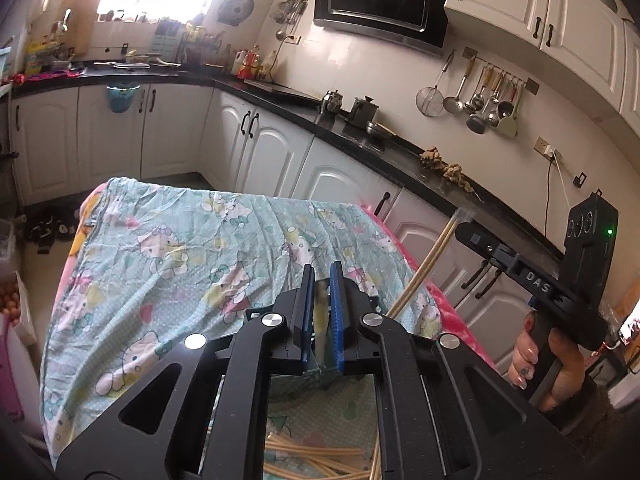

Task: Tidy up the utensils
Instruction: 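Lift a chopstick in the left gripper while the right gripper lifts another, then lower both held chopsticks into the green caddy and open both grippers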

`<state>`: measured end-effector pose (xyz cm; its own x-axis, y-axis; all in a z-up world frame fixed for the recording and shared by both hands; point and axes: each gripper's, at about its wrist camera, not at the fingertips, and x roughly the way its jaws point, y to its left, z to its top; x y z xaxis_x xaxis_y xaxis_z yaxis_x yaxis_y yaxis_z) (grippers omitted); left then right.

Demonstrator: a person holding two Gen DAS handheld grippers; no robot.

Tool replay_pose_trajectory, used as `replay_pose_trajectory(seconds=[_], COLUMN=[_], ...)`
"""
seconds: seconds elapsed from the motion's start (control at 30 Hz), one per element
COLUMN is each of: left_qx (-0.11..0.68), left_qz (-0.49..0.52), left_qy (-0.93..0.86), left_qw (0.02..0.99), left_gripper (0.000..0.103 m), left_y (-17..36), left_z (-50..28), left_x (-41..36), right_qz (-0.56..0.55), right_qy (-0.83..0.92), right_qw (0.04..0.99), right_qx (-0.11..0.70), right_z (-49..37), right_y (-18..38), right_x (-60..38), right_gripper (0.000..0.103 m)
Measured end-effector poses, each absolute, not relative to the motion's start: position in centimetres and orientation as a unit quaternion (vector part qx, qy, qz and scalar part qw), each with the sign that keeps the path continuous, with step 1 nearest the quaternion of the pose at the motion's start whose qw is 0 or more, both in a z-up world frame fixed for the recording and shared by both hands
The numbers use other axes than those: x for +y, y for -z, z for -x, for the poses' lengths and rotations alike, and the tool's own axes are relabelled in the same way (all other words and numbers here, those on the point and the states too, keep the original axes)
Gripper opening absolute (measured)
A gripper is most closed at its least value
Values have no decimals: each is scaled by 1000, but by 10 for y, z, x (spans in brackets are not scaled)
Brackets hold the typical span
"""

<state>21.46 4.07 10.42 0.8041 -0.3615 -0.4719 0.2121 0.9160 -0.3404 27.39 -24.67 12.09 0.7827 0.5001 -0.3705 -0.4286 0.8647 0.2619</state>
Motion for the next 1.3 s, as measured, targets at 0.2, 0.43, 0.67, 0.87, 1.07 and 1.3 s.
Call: replay_pose_trajectory(seconds=[0.2,0.43,0.67,0.87,1.07,1.3], left_qx=[263,241,228,229,235,244], left_qz=[135,127,126,127,129,143], left_qy=[142,121,102,94,88,82], left_qw=[945,955,960,960,959,956], left_gripper=[46,83,92,92,92,92], left_y=[-105,-110,-113,-109,-102,-89], left_z=[-208,-193,-181,-172,-164,-155], left_x=[41,41,44,46,50,58], right_qz=[-83,-78,-67,-56,-44,-30], right_qy=[-244,-240,-242,-245,-249,-253], right_qw=[940,942,943,943,940,934], right_qx=[222,221,217,218,229,249], right_z=[-268,-250,-232,-219,-207,-194], right_y=[-115,-113,-113,-111,-103,-87], right_x=[-249,-251,-251,-249,-244,-238], right_gripper=[39,56,65,66,70,70])
